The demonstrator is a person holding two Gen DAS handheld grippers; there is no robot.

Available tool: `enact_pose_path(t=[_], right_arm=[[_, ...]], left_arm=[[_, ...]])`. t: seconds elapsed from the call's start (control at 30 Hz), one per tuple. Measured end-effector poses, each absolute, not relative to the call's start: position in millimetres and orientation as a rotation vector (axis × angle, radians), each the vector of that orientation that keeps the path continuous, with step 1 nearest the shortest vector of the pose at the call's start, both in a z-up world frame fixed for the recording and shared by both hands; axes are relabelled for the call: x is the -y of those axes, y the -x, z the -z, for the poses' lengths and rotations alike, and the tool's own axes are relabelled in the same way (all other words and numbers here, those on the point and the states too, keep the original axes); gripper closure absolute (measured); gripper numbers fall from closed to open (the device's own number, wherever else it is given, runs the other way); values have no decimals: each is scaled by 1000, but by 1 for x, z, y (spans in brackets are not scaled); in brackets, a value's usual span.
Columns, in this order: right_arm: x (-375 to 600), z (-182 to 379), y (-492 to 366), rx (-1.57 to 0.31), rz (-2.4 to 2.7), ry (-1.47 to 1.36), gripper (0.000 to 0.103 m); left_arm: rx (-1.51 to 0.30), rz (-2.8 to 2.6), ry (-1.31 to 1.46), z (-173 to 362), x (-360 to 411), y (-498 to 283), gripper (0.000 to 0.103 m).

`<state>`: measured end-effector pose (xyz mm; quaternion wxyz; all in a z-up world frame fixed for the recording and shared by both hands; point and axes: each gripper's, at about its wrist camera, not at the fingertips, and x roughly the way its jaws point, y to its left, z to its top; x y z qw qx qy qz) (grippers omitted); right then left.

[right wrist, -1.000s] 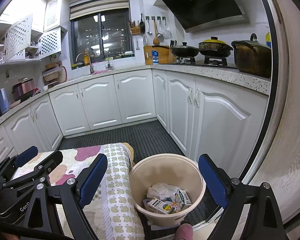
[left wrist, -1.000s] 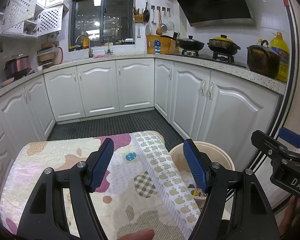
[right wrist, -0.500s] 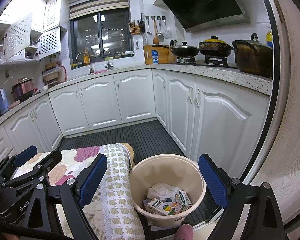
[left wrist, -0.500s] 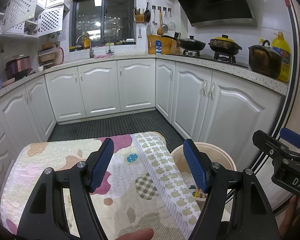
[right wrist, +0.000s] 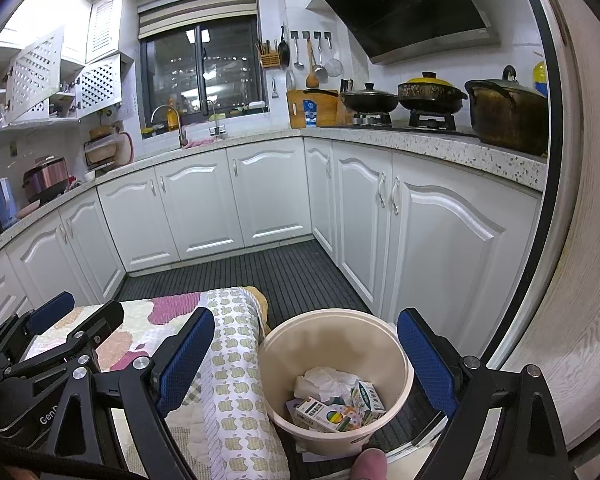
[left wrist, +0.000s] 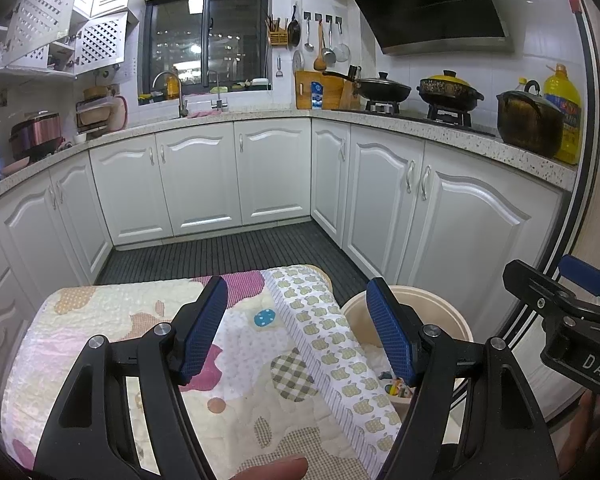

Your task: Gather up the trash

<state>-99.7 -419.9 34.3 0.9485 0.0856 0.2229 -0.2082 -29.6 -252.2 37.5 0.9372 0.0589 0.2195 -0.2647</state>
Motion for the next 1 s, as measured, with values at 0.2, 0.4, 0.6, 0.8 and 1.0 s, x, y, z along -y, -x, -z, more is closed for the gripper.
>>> enact_pose_path(t=[0.2, 0.4, 0.6, 0.8, 1.0], right_arm=[[420, -34, 101, -454, 421, -173, 12], [421, -35, 100, -453, 420, -166, 12], [421, -36, 98, -456, 419, -166, 11], [422, -36, 96, -460, 419, -166, 11], [425, -33, 93, -474, 418, -168, 11]], left_arm=[[-450, 540, -119, -38, 252, 30, 32], [-450, 543, -121, -40, 253, 30, 32], [-456, 546, -125, -40, 255, 29, 32], [-457, 543, -130, -38, 256, 27, 32], [-460, 541, -130, -36, 256, 28, 32]])
